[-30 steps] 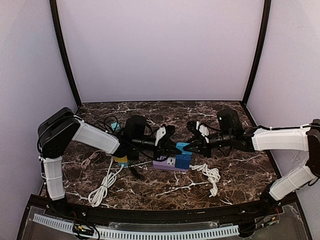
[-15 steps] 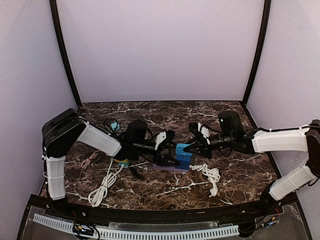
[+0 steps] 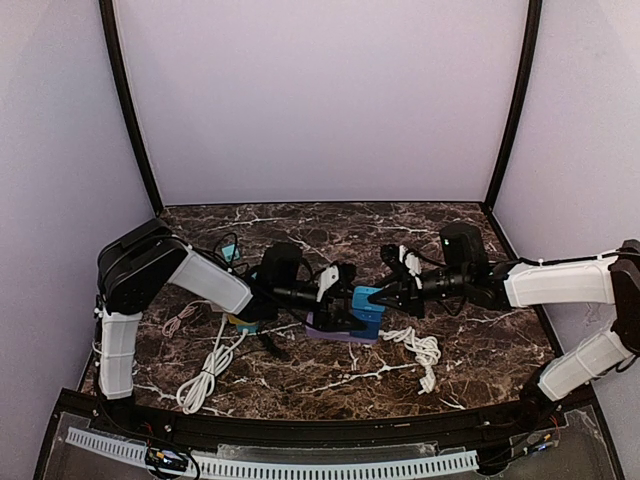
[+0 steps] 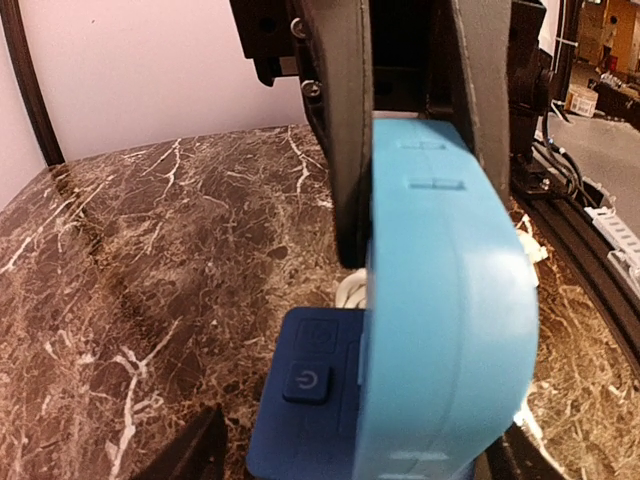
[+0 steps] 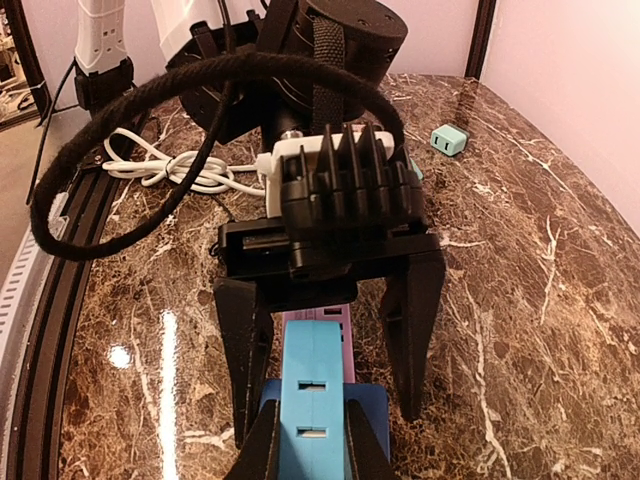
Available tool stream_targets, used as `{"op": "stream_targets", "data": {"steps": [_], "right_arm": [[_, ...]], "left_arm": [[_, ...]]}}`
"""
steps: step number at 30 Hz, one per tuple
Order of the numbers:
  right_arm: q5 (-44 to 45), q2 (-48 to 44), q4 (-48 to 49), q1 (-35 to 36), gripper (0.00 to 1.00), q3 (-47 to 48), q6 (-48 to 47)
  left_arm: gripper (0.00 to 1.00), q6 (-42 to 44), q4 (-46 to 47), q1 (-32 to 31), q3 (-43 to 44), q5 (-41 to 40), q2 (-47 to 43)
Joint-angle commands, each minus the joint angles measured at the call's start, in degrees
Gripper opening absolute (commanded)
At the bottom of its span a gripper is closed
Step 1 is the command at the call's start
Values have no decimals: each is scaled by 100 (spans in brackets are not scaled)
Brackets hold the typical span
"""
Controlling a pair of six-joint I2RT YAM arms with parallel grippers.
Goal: Insert the plug
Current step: Insert the plug into the socket.
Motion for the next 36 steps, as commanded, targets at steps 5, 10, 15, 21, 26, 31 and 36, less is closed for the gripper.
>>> {"op": "stream_targets", "data": {"steps": [5, 10, 15, 21, 26, 31, 36], "right_arm": [[379, 146, -270, -87, 0, -248, 28], [392, 19, -111, -78, 0, -407, 17], [452, 107, 120, 108, 0, -511, -3], [427, -7, 311, 251, 0, -705, 216], [406, 6, 208, 412, 0, -718, 316], [350, -55, 162, 475, 0, -772, 456], [217, -69, 39, 484, 0, -732, 512]], "left_arm": [[35, 485, 97, -60, -28, 793, 55], [7, 596, -11, -29, -99, 671, -24], [1, 412, -141, 1, -141, 571, -81], [1, 42, -488, 39, -32, 206, -126], [1, -122, -724, 69, 50, 104, -154], [1, -125, -823, 72, 102, 49, -154], [1, -93, -849, 72, 95, 48, -158]]}}
